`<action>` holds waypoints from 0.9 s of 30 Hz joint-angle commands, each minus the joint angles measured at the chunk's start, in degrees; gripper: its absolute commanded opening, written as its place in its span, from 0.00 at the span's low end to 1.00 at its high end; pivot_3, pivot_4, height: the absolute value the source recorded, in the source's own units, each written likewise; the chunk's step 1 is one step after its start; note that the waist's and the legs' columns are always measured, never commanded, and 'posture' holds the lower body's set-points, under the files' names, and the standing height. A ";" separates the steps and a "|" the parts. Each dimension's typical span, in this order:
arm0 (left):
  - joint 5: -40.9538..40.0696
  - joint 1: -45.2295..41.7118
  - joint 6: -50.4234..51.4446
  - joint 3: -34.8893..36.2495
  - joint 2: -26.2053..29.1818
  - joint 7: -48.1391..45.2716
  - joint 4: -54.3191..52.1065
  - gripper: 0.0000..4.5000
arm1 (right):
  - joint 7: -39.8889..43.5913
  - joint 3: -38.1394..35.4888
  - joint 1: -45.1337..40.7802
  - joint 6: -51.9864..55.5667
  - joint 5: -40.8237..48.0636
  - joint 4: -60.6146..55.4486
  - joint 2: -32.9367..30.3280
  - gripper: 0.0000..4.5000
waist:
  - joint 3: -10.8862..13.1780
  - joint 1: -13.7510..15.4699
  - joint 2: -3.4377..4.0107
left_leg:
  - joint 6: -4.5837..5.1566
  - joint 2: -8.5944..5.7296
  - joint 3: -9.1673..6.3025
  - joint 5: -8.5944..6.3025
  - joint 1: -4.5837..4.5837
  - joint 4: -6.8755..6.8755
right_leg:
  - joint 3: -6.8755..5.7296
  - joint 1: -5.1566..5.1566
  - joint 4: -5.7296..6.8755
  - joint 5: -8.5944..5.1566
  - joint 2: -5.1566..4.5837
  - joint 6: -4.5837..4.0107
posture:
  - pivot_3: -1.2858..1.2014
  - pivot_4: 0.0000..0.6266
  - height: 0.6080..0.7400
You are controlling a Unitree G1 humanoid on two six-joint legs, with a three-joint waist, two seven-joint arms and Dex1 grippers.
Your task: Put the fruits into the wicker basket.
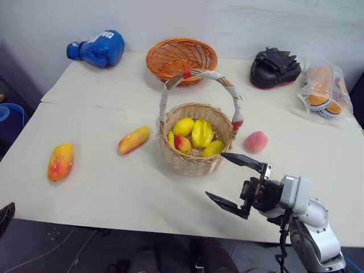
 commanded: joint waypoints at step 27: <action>12.37 -37.29 23.59 -32.54 25.80 0.37 12.91 0.61 | -2.19 -2.12 -0.16 -1.03 -3.59 2.31 0.61 1.00 | -0.04 -1.09 0.06 | -0.63 0.35 0.16 -0.01 -0.14 -0.17 | -0.44 -0.58 0.61 -0.36 0.12 -0.62 | 0.52 0.24 1.00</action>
